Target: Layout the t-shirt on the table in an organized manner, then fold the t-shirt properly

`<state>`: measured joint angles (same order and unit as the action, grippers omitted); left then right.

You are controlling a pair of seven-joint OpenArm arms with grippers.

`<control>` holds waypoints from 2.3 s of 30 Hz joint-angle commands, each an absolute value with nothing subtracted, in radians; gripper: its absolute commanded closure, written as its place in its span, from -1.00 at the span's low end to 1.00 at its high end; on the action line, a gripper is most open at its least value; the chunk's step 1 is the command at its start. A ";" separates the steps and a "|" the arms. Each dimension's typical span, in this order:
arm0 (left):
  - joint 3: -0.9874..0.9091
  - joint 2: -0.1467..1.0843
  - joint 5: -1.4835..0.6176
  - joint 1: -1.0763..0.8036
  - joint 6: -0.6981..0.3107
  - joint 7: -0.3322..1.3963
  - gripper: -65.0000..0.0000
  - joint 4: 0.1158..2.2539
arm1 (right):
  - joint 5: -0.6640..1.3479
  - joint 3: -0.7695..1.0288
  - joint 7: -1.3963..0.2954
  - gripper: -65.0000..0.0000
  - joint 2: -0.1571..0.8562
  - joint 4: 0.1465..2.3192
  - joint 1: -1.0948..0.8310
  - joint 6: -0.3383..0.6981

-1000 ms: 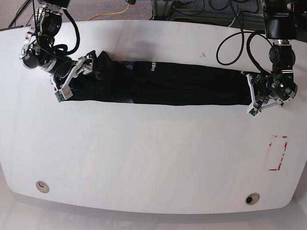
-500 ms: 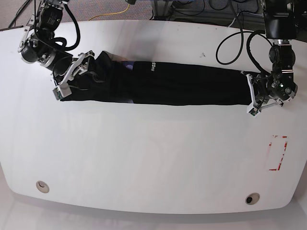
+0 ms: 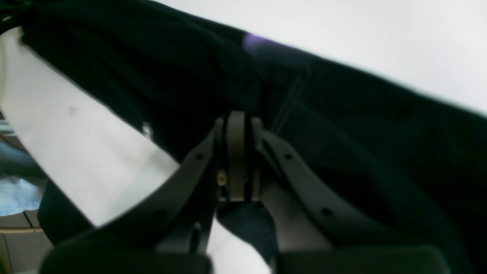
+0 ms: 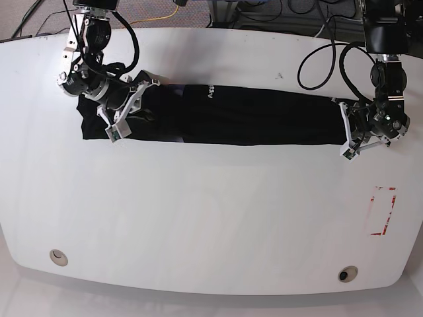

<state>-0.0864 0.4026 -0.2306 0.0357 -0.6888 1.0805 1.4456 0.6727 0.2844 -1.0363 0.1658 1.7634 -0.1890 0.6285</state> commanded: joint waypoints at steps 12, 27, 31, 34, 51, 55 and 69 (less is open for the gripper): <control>-0.082 0.401 -0.242 0.027 -0.698 1.127 0.99 1.491 | 0.578 0.257 -0.915 0.98 0.179 1.567 -0.150 0.698; -0.150 0.398 -0.280 0.048 -0.698 1.236 -0.06 1.669 | 0.565 0.254 -0.915 0.98 0.179 1.566 -0.157 0.698; -0.257 0.398 -0.369 0.051 -0.698 1.267 -0.46 1.672 | 0.565 0.254 -0.915 0.98 0.179 1.567 -0.157 0.698; -0.318 0.398 -0.433 0.064 -0.698 1.283 -0.56 1.669 | 0.565 0.254 -0.915 0.98 0.179 1.567 -0.157 0.698; -0.429 0.404 -0.651 0.065 -0.698 1.270 -0.56 1.376 | 0.567 0.252 -0.915 0.98 0.179 1.569 -0.157 0.698; -0.427 0.401 -0.656 0.065 -0.698 1.245 -0.56 1.345 | 0.567 0.252 -0.915 0.98 0.179 1.569 -0.157 0.698; -0.325 0.398 -0.651 0.065 -0.698 1.219 -0.56 1.310 | 0.570 0.257 -0.915 0.98 0.179 1.569 -0.159 0.698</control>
<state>-0.3321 0.3862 -0.6418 0.0551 -0.6968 1.2156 1.3125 0.5755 0.2520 -0.9157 0.1692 1.5566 -0.1627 0.6926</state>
